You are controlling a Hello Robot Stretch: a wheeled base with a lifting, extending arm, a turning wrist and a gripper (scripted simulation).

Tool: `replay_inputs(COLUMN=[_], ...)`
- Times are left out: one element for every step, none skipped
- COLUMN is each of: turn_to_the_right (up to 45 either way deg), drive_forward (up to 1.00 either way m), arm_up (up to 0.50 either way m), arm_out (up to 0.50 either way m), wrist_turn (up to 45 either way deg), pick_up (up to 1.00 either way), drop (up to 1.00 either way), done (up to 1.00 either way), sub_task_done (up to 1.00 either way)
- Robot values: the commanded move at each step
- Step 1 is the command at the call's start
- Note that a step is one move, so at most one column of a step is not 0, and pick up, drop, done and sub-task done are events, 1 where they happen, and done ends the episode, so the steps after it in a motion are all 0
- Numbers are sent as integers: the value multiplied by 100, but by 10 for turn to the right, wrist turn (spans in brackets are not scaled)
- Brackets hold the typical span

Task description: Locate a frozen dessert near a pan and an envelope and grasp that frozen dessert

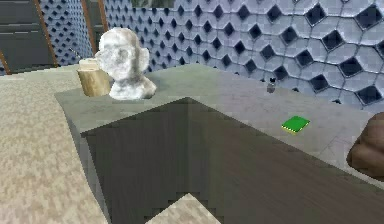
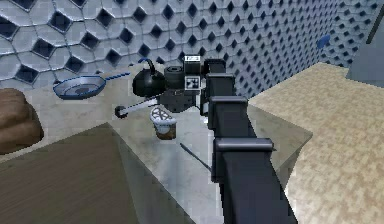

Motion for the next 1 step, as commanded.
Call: replay_inputs(turn_to_the_right=[0], drive_forward=[0], arm_up=[0], arm_out=[0], wrist_turn=[270], pick_up=[0], drop=[0], done=[0], sub_task_done=[0])
